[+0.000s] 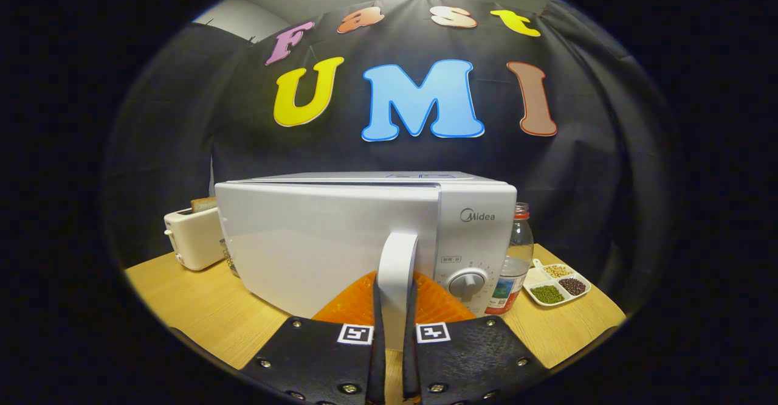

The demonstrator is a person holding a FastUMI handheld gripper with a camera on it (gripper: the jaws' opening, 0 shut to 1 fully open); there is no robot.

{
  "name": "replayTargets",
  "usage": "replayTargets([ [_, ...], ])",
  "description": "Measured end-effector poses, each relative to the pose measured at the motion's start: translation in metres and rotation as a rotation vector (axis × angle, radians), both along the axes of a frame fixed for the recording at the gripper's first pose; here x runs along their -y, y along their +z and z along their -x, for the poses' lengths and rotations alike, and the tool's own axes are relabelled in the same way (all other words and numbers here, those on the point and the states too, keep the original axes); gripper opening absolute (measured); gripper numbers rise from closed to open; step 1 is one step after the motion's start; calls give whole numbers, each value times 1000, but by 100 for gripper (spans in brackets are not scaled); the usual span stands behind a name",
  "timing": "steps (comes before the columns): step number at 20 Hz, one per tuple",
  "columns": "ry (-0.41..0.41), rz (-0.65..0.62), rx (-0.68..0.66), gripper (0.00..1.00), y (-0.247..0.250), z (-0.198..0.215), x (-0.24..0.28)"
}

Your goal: Open the microwave, put the food inside, and close the microwave door.

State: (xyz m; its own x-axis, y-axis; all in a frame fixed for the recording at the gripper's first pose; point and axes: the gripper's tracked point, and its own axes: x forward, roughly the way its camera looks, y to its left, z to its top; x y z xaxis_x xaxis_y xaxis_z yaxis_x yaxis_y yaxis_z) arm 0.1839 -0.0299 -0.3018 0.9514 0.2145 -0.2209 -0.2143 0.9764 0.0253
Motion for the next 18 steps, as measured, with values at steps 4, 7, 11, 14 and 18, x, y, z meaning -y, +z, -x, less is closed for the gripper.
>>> replayTargets([
  [4, 29, -5, -20, 11, 4, 43, -16],
  [7, 54, -21, -36, 11, 6, 82, -38],
  [11, 112, -55, -75, 11, 8, 138, -83],
  [14, 115, -66, -58, 11, 12, 172, -121],
  [18, 93, -43, -18, 11, 15, 201, -176],
])
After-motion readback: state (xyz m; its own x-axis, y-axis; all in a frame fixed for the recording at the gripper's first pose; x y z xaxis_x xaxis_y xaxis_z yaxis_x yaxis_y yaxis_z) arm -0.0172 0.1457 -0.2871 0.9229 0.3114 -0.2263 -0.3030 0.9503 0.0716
